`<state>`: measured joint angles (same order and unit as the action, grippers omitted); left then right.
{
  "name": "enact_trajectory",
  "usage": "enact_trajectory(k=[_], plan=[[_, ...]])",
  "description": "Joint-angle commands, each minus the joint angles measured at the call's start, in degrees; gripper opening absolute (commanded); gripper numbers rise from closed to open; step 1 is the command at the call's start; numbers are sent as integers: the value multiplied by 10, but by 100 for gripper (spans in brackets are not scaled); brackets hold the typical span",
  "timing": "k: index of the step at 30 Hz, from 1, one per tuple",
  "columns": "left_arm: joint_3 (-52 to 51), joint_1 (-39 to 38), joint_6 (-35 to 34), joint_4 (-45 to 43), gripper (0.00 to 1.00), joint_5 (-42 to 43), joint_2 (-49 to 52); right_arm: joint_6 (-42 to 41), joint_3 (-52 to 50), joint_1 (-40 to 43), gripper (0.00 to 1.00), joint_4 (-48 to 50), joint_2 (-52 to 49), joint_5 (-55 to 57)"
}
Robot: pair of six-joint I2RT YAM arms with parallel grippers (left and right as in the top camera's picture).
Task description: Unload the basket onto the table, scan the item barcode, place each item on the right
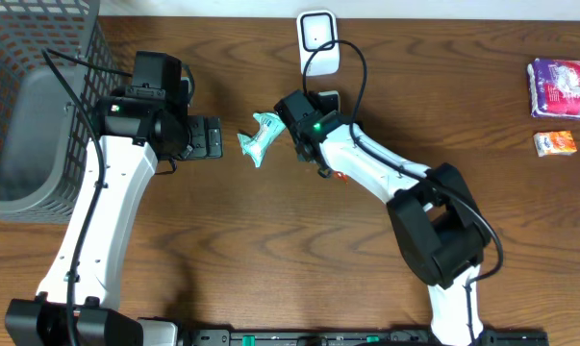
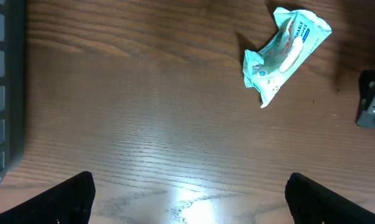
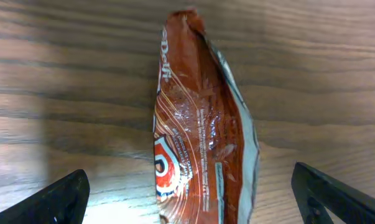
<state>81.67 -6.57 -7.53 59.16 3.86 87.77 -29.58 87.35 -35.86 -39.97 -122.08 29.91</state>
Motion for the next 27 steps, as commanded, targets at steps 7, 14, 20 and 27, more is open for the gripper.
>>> enact_trajectory(k=[7,14,20,27], plan=[[-2,1,-5,2,98,-9,2,-5,9,38,99,7,-9,-42],[-2,1,-5,2,98,-9,2,60,-6,58,99,45,-9,-129],[-2,1,-5,2,98,-9,2,61,-25,63,91,58,-9,-122],[-2,1,-5,2,98,-9,2,61,-39,68,59,64,-9,-108]])
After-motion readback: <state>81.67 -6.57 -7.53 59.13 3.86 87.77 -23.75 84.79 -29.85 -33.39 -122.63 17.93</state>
